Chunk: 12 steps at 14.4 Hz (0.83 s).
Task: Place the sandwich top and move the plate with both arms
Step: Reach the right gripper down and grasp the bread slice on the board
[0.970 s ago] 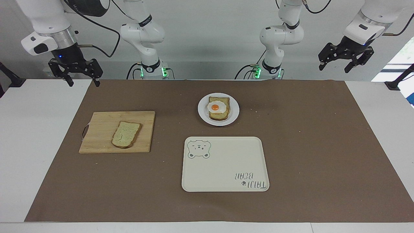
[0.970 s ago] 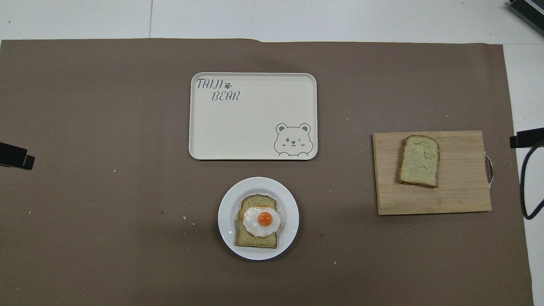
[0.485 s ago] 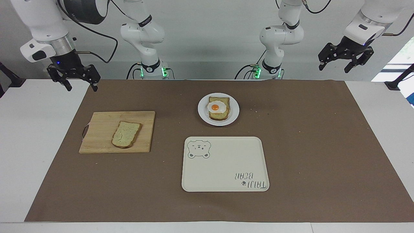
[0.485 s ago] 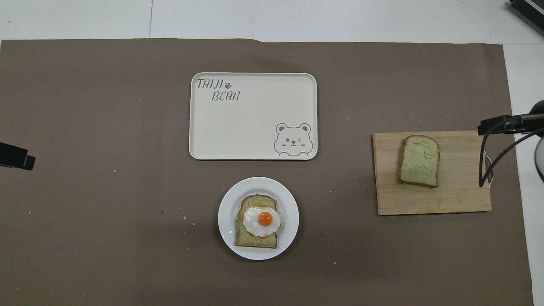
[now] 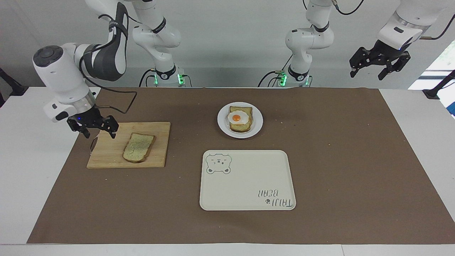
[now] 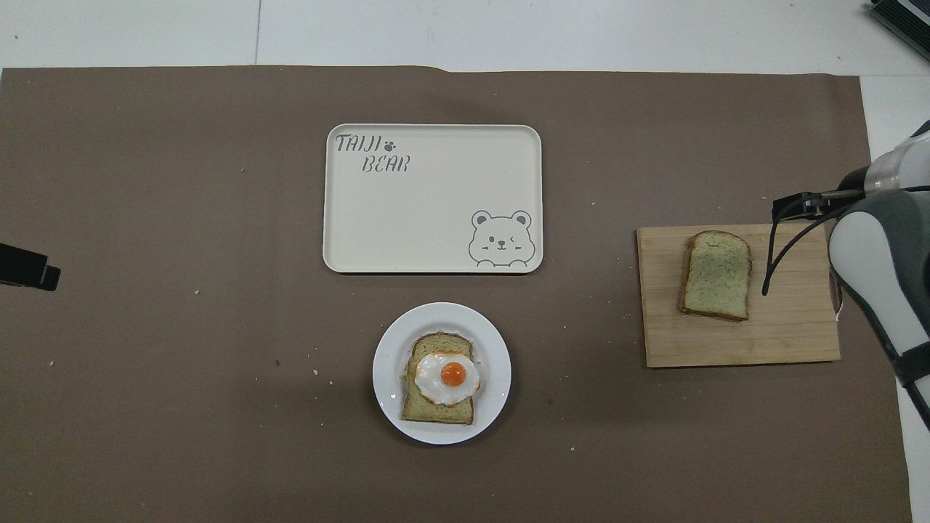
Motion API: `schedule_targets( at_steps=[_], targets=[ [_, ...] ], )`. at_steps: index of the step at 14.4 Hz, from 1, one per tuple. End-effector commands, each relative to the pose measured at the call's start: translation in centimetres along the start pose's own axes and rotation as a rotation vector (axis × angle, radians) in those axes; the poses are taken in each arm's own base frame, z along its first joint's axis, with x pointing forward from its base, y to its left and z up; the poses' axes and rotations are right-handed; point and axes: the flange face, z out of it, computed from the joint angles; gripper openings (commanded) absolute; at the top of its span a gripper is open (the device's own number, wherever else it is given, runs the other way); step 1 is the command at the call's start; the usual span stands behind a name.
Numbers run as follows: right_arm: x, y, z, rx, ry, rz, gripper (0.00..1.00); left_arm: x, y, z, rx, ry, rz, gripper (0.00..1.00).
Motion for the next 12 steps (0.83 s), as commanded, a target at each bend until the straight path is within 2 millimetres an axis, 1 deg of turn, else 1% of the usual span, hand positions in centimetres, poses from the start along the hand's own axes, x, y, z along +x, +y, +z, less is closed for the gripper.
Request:
schedule_targets(
  at_steps=[1, 3, 5, 8, 9, 10, 12],
  targets=[
    [-0.2, -0.4, 2.5, 0.012, 0.015, -0.019, 1.00, -0.9, 0.3, 0.1, 0.007, -0.008, 0.006, 1.00],
    [0.1, -0.7, 4.4, 0.014, 0.004, -0.026, 1.00, -0.9, 0.3, 0.1, 0.007, -0.007, 0.006, 1.00],
    [0.0, -0.7, 6.4, 0.014, 0.011, -0.027, 1.00, -0.8, 0.4, 0.1, 0.007, -0.007, 0.006, 1.00],
    [-0.3, -1.2, 9.6, 0.111, 0.000, 0.056, 1.00, -0.9, 1.0, 0.2, 0.008, -0.010, 0.010, 1.00],
    [-0.3, -1.2, 10.0, 0.119, -0.002, 0.066, 1.00, -1.1, 1.0, 0.3, 0.008, -0.010, 0.009, 1.00],
    [-0.3, -1.3, 10.0, 0.121, -0.004, 0.070, 1.00, -1.2, 1.0, 0.5, 0.008, -0.016, 0.008, 1.00],
    [-0.6, -1.3, 10.5, 0.122, -0.013, 0.072, 1.00, -1.4, 1.8, 0.5, 0.009, -0.016, 0.022, 1.00]
  ],
)
